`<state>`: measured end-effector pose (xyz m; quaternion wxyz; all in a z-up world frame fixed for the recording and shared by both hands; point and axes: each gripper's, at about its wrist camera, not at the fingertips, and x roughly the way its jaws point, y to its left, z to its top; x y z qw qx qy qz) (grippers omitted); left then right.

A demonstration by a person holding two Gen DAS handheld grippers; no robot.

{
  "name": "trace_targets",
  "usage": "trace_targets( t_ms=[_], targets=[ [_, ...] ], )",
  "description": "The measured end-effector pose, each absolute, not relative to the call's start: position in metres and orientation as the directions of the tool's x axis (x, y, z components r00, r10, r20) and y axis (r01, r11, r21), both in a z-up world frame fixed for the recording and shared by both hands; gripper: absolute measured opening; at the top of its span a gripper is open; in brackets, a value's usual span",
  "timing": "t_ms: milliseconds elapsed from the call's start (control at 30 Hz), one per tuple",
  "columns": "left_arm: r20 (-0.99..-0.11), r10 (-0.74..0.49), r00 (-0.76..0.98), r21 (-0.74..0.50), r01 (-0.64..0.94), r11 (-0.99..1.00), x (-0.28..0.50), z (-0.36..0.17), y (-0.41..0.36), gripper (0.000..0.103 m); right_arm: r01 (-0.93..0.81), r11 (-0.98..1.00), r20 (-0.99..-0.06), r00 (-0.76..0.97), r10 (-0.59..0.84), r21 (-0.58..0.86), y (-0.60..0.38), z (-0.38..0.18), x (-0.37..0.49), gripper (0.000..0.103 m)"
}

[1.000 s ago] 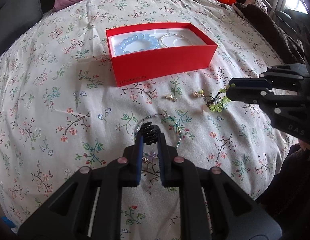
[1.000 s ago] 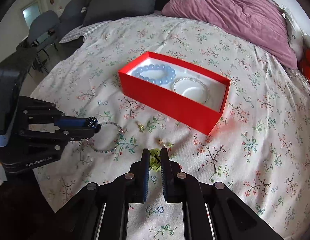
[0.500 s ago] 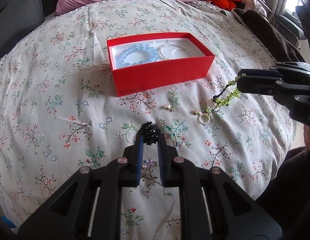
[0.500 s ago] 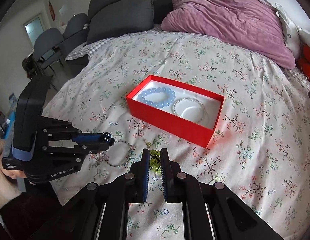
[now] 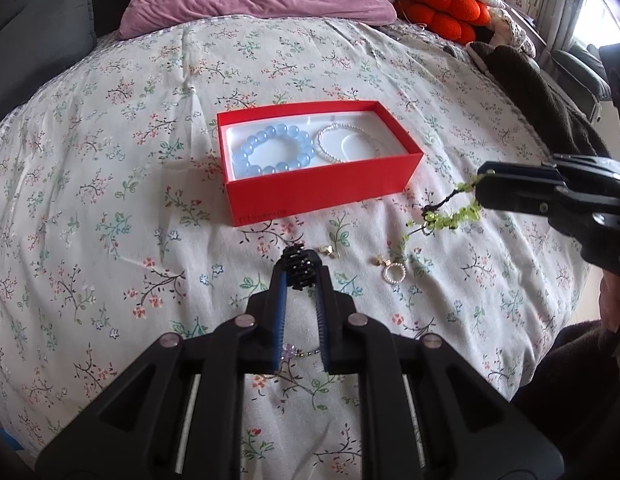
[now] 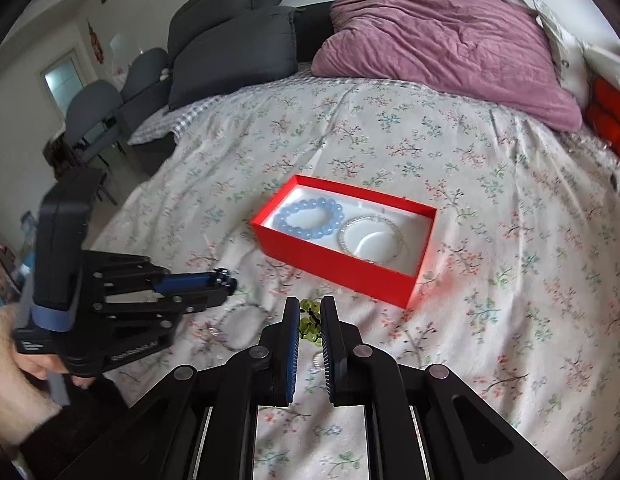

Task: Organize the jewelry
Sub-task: 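Carry the clip and green charm into the red box and release both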

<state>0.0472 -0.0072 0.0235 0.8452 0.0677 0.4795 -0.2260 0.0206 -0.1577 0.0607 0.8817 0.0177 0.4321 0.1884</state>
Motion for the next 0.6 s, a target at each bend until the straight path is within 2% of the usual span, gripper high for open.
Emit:
trace_targets(
  t_ms=[33, 100, 200, 300, 600],
  targets=[
    [-0.841, -0.318, 0.437, -0.102, 0.449, 0.888, 0.048, 0.024, -0.008, 0.016, -0.324, 0.925, -0.749, 0.558, 0.356, 0.198, -0.159, 0.061, 0.020, 0.010],
    [-0.849, -0.309, 0.428, -0.094, 0.453, 0.887, 0.048, 0.020, -0.011, 0.015, -0.289, 0.948, -0.784, 0.553, 0.280, 0.135, -0.159, 0.051, 0.025, 0.010],
    [-0.875, -0.278, 0.395, -0.078, 0.453, 0.888, 0.049, 0.006, -0.017, 0.015, -0.192, 0.978, -0.899, 0.438, 0.010, -0.082, -0.163, 0.001, 0.041, 0.010],
    [-0.882, -0.269, 0.386, -0.069, 0.459, 0.886, 0.047, 0.002, -0.020, 0.015, -0.150, 0.988, -0.934, 0.346, 0.089, 0.039, -0.179, -0.020, 0.047, 0.010],
    [-0.877, -0.271, 0.396, -0.071, 0.452, 0.889, 0.049, 0.006, -0.020, 0.015, -0.250, 0.946, -0.807, 0.504, 0.308, 0.205, -0.177, 0.055, 0.029, 0.010]
  ],
)
